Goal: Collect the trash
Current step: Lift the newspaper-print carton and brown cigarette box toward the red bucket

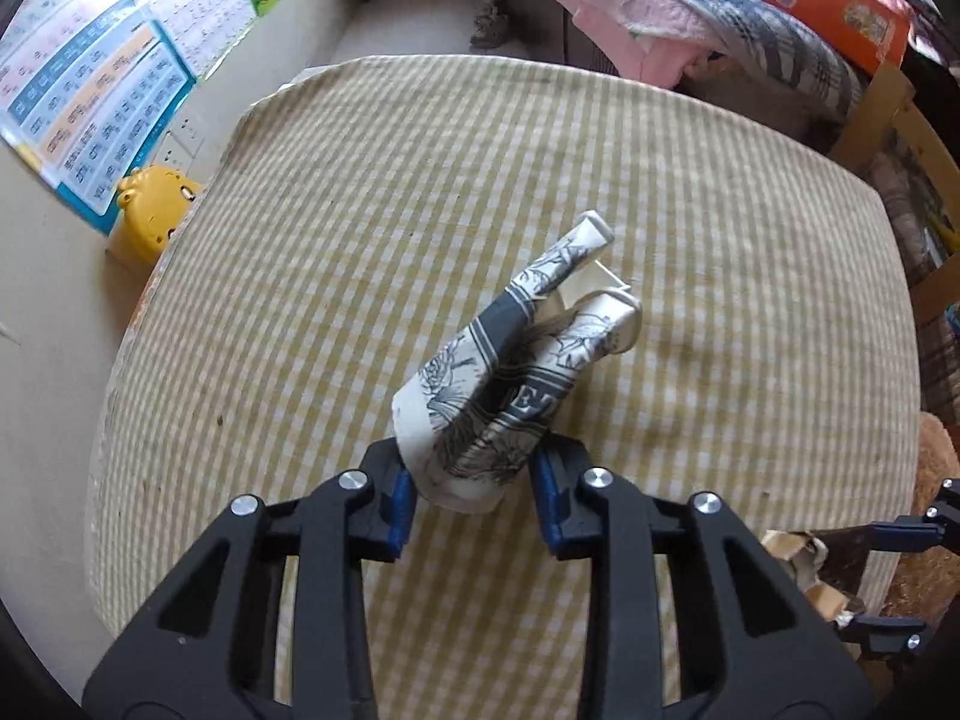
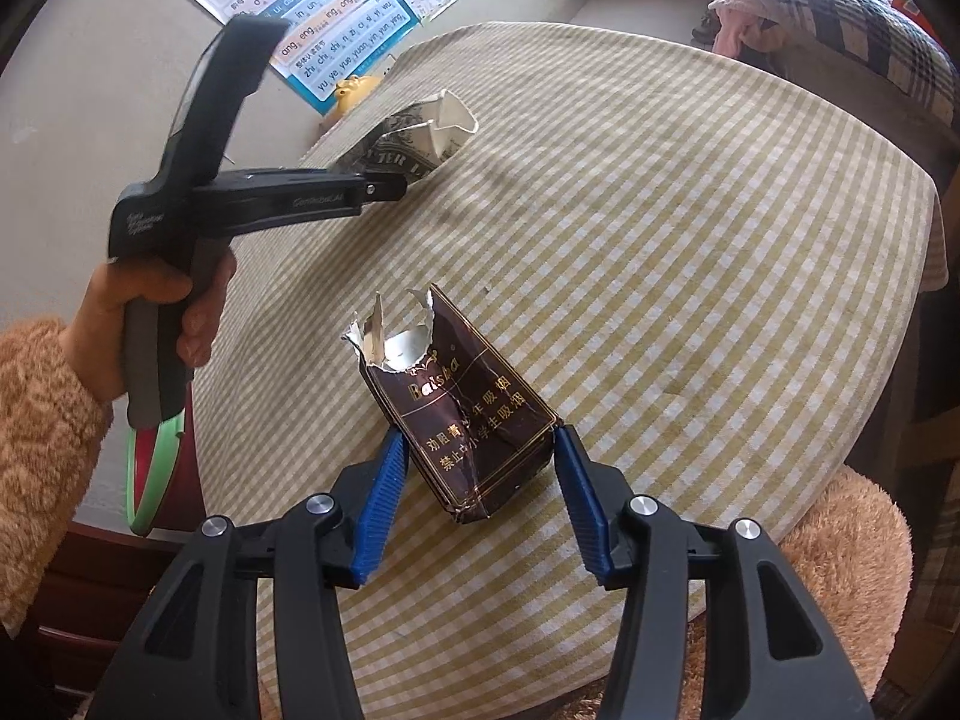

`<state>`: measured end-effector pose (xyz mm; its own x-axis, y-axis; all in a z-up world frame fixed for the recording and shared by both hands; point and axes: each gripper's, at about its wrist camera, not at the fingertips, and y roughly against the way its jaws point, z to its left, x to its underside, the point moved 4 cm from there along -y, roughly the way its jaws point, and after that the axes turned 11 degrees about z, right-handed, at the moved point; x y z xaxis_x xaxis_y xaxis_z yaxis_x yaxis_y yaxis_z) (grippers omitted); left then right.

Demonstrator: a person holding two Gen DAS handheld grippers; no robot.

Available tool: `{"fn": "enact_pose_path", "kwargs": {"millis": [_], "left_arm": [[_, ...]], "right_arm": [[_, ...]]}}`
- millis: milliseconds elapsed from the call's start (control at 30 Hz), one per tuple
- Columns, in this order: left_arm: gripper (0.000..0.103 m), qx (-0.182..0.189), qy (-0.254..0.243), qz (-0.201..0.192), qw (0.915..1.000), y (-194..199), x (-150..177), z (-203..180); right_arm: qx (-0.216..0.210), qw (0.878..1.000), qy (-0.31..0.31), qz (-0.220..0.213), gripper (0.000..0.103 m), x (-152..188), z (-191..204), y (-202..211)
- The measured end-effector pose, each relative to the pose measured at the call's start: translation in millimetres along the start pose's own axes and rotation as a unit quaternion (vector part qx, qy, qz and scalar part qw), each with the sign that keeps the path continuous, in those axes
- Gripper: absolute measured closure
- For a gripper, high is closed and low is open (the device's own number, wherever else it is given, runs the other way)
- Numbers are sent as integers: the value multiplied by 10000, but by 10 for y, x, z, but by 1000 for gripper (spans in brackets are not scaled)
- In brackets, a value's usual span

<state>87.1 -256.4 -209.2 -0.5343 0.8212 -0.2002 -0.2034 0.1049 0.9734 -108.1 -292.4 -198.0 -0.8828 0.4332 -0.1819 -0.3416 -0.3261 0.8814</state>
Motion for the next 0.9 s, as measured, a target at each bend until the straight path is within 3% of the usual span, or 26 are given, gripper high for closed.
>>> {"fn": "enact_pose_path", "kwargs": {"millis": [167,400,900], "left_arm": [[72,-43,570,-140,9983,134,155,155],[72,-81,1653,-190,9860,370,535,428],[72,-399,2806,-374,9583,754,1502,859]], "right_arm": [[31,10000,15,0,54,2,-5,4],[208,9997,96,-6,55,-7,51,-21],[574,9981,200,-34,57,20,217,-45]]}}
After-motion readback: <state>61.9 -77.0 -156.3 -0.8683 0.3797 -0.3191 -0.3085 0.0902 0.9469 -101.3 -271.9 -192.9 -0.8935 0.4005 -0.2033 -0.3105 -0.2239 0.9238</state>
